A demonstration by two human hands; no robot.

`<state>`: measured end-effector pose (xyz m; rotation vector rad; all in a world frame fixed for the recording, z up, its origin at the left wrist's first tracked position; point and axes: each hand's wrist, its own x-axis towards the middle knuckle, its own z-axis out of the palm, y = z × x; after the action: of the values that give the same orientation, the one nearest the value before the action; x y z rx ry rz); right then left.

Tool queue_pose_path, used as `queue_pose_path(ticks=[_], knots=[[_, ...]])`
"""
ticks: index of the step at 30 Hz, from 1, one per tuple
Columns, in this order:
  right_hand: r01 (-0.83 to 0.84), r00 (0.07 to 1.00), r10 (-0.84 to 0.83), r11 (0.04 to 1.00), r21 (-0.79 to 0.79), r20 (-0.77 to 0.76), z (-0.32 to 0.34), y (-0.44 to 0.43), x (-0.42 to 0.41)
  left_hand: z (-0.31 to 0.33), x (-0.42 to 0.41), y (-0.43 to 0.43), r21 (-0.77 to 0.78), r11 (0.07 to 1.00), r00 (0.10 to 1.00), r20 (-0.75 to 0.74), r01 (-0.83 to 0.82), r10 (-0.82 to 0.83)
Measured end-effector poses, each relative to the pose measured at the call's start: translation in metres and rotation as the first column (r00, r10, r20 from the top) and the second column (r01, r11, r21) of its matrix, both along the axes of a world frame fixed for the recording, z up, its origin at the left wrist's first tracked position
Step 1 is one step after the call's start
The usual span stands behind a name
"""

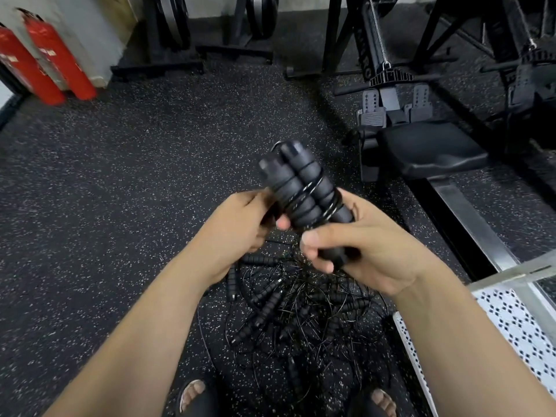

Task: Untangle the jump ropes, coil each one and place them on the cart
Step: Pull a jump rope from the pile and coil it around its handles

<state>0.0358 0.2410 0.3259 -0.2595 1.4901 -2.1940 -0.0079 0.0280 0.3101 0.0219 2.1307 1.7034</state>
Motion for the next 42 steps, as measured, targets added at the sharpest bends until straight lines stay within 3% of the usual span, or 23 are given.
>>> queue_pose_path(ticks=[3, 5, 7, 9, 13, 17, 20, 23, 27, 30, 31, 33, 35, 39, 42], knots=[[0.289, 0.951, -0.288, 0.957, 0.006, 0.108, -0.005, -0.001, -0.007, 0.009, 0.002, 0.004, -0.096, 0.985, 0.989, -0.015, 0.146, -0.148], [0.433, 0.885, -0.451, 0.889, 0.151, 0.114, -0.014, 0.001, -0.011, 0.007, 0.004, 0.003, -0.214, 0.960, 0.980, -0.039, 0.183, -0.195], [0.475, 0.853, -0.521, 0.797, 0.373, 0.028, -0.023, 0.004, -0.011, 0.005, 0.005, 0.004, -0.282, 0.940, 0.976, -0.040, 0.195, -0.214], [0.437, 0.867, -0.497, 0.715, 0.546, -0.044, -0.029, 0.004, -0.010, 0.007, 0.006, 0.005, -0.319, 0.926, 0.971, -0.053, 0.203, -0.231], [0.286, 0.934, -0.350, 0.602, 0.746, -0.075, -0.030, 0.003, -0.007, 0.009, 0.007, 0.001, -0.342, 0.925, 0.972, -0.104, 0.164, -0.211], [0.032, 0.995, -0.102, 0.498, 0.867, 0.022, -0.027, 0.002, -0.004, 0.009, 0.005, -0.005, -0.323, 0.939, 0.970, -0.167, 0.115, -0.176], [-0.227, 0.973, 0.157, 0.532, 0.816, 0.168, -0.021, -0.002, 0.003, 0.010, 0.005, -0.008, -0.290, 0.948, 0.968, -0.168, 0.131, -0.186], [-0.471, 0.876, 0.396, 0.584, 0.661, 0.274, -0.010, -0.007, 0.011, 0.008, 0.002, -0.013, -0.212, 0.968, 0.970, -0.168, 0.137, -0.174], [-0.499, 0.864, 0.478, 0.767, 0.404, 0.160, 0.003, -0.005, 0.012, 0.008, -0.005, -0.010, -0.239, 0.967, 0.974, -0.180, 0.093, -0.138], [-0.374, 0.927, 0.372, 0.903, 0.213, 0.048, 0.007, -0.001, 0.010, 0.005, -0.008, -0.012, 0.108, 0.992, 0.998, -0.011, 0.065, -0.065], [-0.325, 0.945, 0.324, 0.931, 0.164, 0.030, 0.006, -0.001, 0.010, 0.001, -0.008, -0.016, 0.142, 0.987, 0.997, -0.016, 0.072, -0.070], [-0.227, 0.974, 0.226, 0.969, 0.095, 0.021, 0.003, -0.002, 0.008, -0.006, -0.006, -0.018, -0.014, 0.997, 0.988, -0.128, 0.082, -0.083], [-0.145, 0.989, 0.144, 0.988, 0.058, 0.020, -0.001, -0.003, 0.006, -0.010, -0.003, -0.012, -0.141, 0.990, 0.990, -0.140, -0.004, -0.016], [0.116, 0.989, -0.120, 0.992, 0.052, 0.083, -0.004, -0.007, 0.000, -0.004, -0.001, 0.005, -0.100, 0.995, 1.000, -0.001, -0.001, 0.001], [0.375, 0.920, -0.391, 0.900, 0.222, 0.035, -0.010, -0.008, -0.004, 0.000, 0.001, 0.006, -0.174, 0.976, 0.991, -0.007, 0.134, -0.137]])
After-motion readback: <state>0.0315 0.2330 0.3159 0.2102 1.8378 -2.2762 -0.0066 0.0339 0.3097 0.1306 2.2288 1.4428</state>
